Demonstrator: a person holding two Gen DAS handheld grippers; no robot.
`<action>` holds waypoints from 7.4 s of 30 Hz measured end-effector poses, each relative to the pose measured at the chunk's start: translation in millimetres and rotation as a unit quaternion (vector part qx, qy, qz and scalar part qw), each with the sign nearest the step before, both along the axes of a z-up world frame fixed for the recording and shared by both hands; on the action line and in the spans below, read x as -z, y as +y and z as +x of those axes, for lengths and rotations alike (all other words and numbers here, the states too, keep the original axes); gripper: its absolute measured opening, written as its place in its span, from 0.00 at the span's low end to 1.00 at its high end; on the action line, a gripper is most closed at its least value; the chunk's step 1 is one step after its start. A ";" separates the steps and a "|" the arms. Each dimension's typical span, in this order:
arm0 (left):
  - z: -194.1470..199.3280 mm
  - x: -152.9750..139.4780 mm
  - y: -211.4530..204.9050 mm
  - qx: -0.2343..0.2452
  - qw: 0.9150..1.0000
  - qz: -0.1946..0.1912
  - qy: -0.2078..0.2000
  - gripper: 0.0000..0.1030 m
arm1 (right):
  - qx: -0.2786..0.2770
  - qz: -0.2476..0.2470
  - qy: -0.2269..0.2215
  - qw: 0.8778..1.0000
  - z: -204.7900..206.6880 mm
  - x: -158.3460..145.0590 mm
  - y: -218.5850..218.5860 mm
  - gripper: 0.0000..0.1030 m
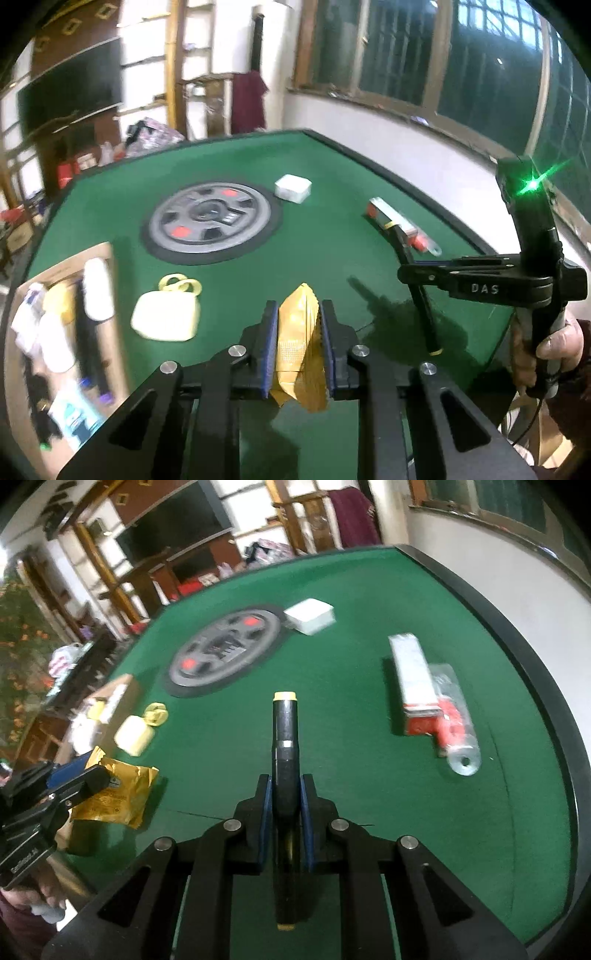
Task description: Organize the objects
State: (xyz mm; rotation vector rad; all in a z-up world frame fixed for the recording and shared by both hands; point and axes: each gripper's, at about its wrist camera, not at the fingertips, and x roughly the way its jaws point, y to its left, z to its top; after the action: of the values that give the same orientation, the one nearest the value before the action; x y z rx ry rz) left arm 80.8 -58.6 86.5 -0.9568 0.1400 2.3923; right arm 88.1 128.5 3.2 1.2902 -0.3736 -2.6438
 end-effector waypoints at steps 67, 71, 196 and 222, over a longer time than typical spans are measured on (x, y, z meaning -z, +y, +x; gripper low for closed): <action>20.6 8.7 -245.1 -0.387 0.922 0.006 0.022 0.61 | -0.269 -0.050 -0.125 0.954 -84.4 34.4 -336.9 0.13; 26.8 -3.0 -237.1 -0.402 0.914 -0.023 0.052 0.67 | -0.274 -0.066 -0.121 0.952 -79.3 29.3 -328.6 0.13; -81.6 48.2 242.6 -0.019 0.996 -0.070 -0.052 0.22 | 0.130 0.085 -0.054 0.986 -59.5 35.9 147.7 0.25; -5.6 -12.3 58.6 -0.101 0.991 0.061 -0.059 0.22 | -0.012 0.009 0.006 1.000 -26.6 -39.6 6.8 0.24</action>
State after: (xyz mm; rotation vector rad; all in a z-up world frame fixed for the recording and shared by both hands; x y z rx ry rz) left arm 75.2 0.0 98.9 -1.0956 -0.1533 2.4852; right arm 61.4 135.3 42.7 1.2751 -0.3324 -2.6396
